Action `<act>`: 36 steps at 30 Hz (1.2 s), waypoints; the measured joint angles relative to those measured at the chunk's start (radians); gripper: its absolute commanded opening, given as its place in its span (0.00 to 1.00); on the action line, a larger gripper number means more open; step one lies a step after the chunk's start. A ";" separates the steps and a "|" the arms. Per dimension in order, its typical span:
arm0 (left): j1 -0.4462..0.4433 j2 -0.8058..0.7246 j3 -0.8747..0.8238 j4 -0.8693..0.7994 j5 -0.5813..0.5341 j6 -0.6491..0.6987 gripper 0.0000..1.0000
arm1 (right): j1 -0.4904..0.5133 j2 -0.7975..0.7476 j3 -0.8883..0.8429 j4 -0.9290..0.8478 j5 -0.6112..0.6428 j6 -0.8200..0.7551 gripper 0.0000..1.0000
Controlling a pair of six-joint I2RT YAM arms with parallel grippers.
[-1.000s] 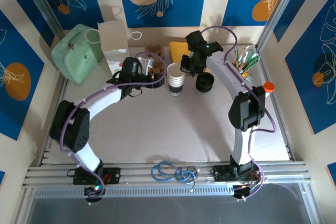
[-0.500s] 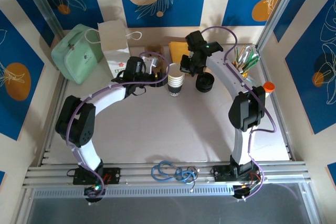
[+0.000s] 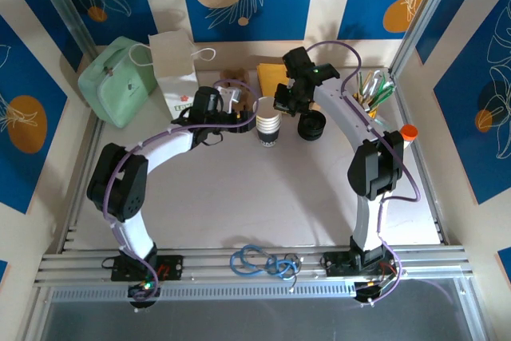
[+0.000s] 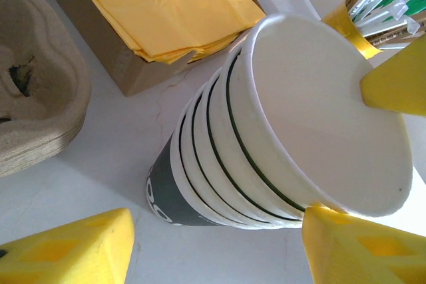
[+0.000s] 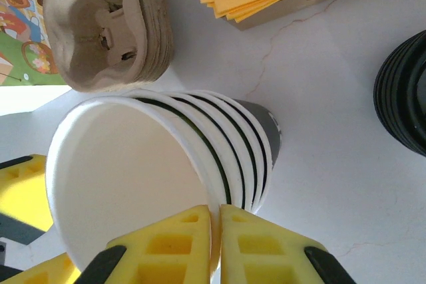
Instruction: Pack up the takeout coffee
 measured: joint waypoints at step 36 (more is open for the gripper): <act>-0.001 0.000 -0.036 0.016 -0.014 0.035 0.68 | -0.048 -0.066 -0.147 0.128 -0.182 0.105 0.08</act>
